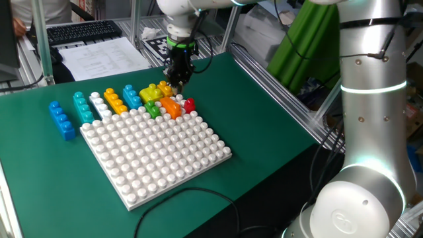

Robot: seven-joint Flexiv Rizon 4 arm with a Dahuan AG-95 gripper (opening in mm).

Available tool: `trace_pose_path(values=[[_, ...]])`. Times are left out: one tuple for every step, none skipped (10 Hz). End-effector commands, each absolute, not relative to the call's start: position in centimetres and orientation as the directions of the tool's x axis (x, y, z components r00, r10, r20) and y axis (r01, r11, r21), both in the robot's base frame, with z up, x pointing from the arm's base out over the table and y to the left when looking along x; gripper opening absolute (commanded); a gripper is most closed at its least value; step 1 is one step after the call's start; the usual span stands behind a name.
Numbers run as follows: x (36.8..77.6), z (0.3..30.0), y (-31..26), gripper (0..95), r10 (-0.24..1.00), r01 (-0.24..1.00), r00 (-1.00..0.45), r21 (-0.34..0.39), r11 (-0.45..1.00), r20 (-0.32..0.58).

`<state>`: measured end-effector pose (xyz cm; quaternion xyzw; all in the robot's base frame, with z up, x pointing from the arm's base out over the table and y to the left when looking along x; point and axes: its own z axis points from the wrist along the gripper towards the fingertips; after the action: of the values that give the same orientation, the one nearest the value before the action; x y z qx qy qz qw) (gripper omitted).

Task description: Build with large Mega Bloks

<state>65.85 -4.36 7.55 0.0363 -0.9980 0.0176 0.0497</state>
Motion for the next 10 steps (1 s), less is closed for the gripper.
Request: trace_pose_path(values=[[66.8,6.2,-4.0,38.0,-0.047,-0.05,-0.995,-0.028,0.998,0.093],[66.8,6.1,-3.9,38.0,-0.038,-0.04,-0.995,-0.026,0.999,0.093],[66.8,6.3,-4.0,38.0,-0.028,-0.03,-0.994,-0.01,1.0,0.104],[66.7,6.7,-4.0,38.0,-0.032,-0.032,-0.993,0.002,0.999,0.117],[66.7,6.9,-4.1,38.0,-0.038,-0.038,-0.99,0.006,0.999,0.135],[66.7,7.1,-4.1,38.0,-0.042,-0.041,-0.989,0.012,0.999,0.143],[66.6,7.2,-4.0,38.0,-0.043,-0.041,-0.988,0.015,0.999,0.151],[66.6,7.3,-4.0,38.0,-0.045,-0.043,-0.987,0.014,0.999,0.154],[66.5,7.7,-4.1,38.0,-0.05,-0.048,-0.983,0.012,0.999,0.175],[66.2,8.1,-4.1,38.0,-0.055,-0.053,-0.979,0.014,0.998,0.198]])
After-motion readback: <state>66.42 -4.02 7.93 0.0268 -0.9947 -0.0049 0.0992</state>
